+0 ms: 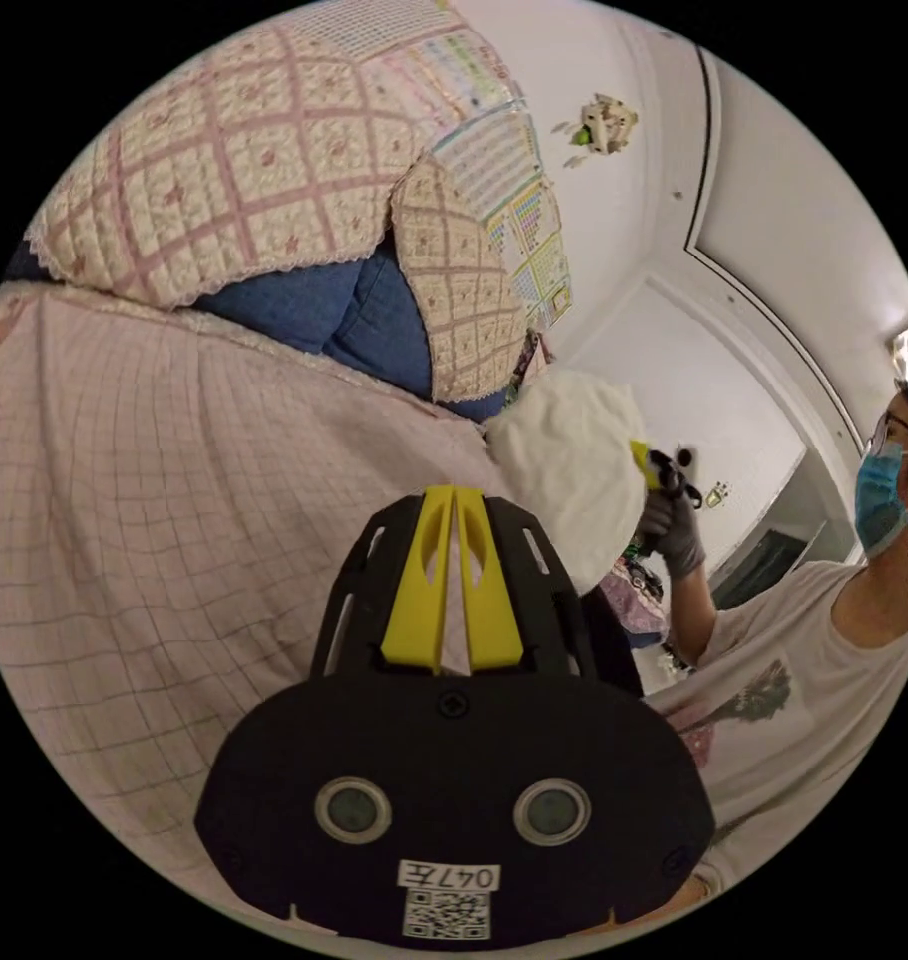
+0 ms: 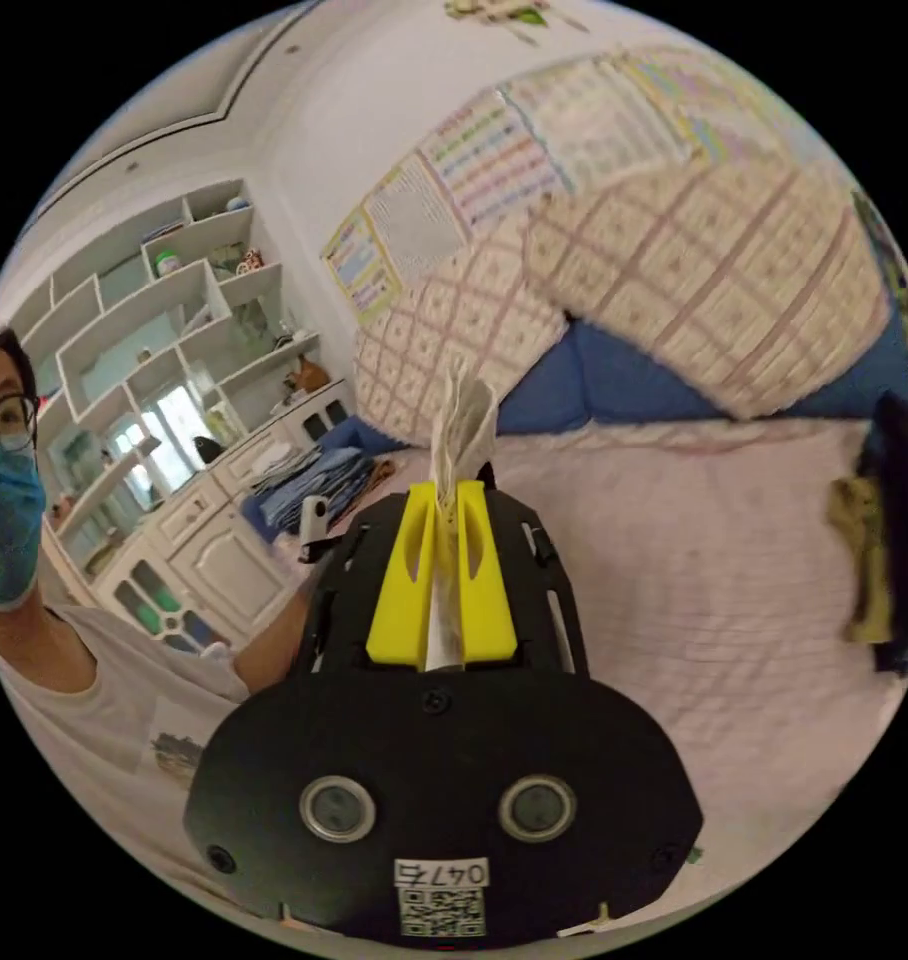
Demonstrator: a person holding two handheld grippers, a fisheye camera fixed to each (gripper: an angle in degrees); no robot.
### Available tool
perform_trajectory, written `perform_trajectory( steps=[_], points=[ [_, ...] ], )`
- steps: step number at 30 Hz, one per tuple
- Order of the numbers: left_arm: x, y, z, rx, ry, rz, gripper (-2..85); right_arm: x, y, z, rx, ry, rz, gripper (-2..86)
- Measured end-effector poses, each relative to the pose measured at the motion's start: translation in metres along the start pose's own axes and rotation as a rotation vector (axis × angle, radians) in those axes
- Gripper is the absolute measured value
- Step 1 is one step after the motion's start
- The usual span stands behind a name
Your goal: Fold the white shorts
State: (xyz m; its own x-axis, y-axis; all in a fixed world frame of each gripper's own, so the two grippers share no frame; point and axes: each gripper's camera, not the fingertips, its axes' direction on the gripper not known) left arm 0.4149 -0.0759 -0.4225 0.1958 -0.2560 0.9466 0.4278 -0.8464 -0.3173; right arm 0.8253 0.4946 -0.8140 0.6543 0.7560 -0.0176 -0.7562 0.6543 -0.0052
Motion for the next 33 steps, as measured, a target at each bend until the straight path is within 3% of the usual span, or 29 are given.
perform_trajectory(
  steps=[5,9,13,15,17,19,22,27,33],
  points=[
    [0.019,0.017,0.018,0.004,-0.027,0.054,-1.0,0.040,-0.037,-0.141,0.047,0.406,0.042,0.0],
    [0.011,0.027,0.038,0.001,0.017,0.013,-1.0,0.094,-0.095,-0.230,0.089,0.860,0.074,0.0],
    [0.007,0.037,0.055,-0.006,0.006,-0.007,-1.0,0.137,-0.149,-0.216,-0.060,1.316,-0.132,0.5],
    [0.005,0.042,0.061,-0.001,0.006,-0.024,-1.0,0.171,-0.158,-0.183,-0.193,1.417,-0.210,1.3],
    [-0.001,0.048,0.069,0.006,0.018,-0.049,-1.0,0.211,-0.151,-0.146,-0.311,1.402,-0.235,3.2],
    [-0.003,0.051,0.075,0.006,0.022,-0.061,-1.0,0.257,-0.130,-0.105,-0.386,1.160,-0.164,7.7],
    [-0.004,0.058,0.088,-0.004,0.027,-0.069,-1.0,0.273,-0.114,-0.104,-0.269,0.919,-0.084,9.1],
    [-0.005,0.068,0.111,-0.028,0.053,-0.069,-1.0,0.273,-0.119,-0.198,0.115,0.869,0.084,5.7],
    [0.008,0.083,0.143,-0.082,0.034,-0.022,-1.0,0.298,-0.114,-0.200,-0.013,1.011,0.174,2.9]
  ],
)
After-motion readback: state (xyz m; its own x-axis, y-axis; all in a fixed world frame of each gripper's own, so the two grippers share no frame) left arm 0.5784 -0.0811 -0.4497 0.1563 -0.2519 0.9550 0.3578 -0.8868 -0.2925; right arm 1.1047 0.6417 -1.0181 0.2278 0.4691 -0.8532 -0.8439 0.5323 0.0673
